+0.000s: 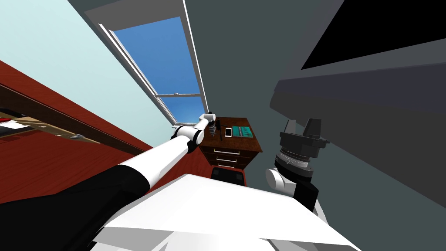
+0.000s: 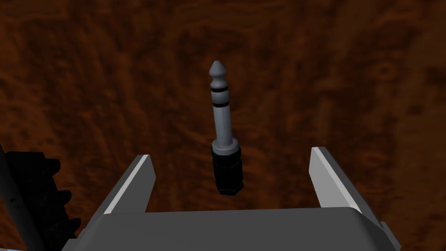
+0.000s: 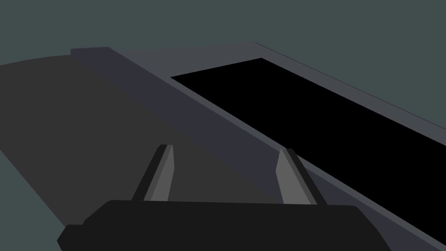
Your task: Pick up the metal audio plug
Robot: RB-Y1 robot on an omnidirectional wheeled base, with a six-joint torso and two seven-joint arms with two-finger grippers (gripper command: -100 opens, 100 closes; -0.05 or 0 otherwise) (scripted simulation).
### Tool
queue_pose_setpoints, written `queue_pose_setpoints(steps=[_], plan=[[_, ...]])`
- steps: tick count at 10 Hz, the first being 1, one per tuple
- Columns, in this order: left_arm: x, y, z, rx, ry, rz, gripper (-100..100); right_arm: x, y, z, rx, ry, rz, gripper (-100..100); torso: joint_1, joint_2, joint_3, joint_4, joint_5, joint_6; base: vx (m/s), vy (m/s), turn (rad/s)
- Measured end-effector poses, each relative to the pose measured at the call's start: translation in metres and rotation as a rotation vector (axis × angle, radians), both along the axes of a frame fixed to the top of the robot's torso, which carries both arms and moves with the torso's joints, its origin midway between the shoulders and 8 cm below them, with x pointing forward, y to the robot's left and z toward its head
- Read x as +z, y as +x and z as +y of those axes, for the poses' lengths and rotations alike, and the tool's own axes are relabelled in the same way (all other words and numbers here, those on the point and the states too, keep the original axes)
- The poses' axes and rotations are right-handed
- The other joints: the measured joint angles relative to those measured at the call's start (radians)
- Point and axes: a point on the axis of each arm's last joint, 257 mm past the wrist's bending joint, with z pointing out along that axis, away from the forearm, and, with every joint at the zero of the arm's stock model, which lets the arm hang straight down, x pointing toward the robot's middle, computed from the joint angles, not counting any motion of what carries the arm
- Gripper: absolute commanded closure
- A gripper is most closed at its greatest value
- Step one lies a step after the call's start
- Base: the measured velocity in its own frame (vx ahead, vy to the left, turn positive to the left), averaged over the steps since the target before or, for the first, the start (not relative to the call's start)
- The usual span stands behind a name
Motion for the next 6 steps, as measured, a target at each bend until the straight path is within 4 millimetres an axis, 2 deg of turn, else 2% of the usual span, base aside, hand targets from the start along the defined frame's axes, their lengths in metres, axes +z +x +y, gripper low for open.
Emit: queue_pose_setpoints(steps=[1,2,3,6], plan=[[-0.002,-0.004,0.001,0.004,-0.002,0.019,-100,0.0,0.0,0.0,0.0,0.0,0.0,0,0.0,0.001,0.001,0.0,0.0,0.0,0.023,-0.006,0.001],[-0.003,-0.005,0.001,0.004,-0.002,0.02,0,0.0,0.0,0.0,0.0,0.0,0.0,0,0.001,0.003,0.001,0.001,0.0,0.0,0.0,0.0,0.0],[-0.003,-0.005,0.001,0.004,-0.002,0.02,-100,0.0,0.0,0.0,0.0,0.0,0.0,0,0.001,0.004,0.002,0.001,0.0,0.0,0.006,0.011,-0.08],[-0.018,-0.009,0.005,0.019,-0.002,0.027,-100,0.0,0.0,0.0,0.0,0.0,0.0,0,0.002,0.005,0.003,0.001,0.001,0.0,0.002,0.008,-0.022]])
